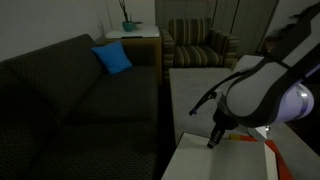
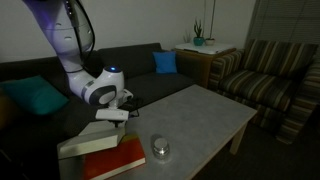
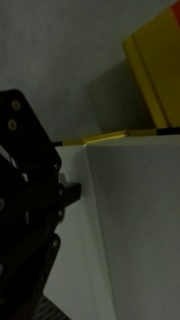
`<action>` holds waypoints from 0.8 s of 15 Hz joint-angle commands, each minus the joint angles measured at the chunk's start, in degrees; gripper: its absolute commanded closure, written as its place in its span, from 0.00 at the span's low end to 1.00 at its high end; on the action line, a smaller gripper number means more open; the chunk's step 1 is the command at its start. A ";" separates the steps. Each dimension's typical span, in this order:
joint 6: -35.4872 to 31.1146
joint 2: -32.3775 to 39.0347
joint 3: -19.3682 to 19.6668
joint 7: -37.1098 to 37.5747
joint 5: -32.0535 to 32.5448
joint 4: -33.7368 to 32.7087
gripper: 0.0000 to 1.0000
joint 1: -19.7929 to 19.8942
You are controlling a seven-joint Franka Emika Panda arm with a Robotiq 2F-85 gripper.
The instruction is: Open the cover of the black book
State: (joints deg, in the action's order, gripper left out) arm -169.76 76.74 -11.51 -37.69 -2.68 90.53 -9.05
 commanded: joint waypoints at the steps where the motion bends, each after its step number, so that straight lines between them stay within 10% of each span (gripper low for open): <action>1: -4.64 -4.49 9.65 14.15 5.56 6.31 1.00 -6.55; 12: -6.71 -19.59 19.17 25.16 18.62 24.73 1.00 -13.33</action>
State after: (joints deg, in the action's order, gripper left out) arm -175.32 63.36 6.04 -13.66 13.10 107.71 -20.92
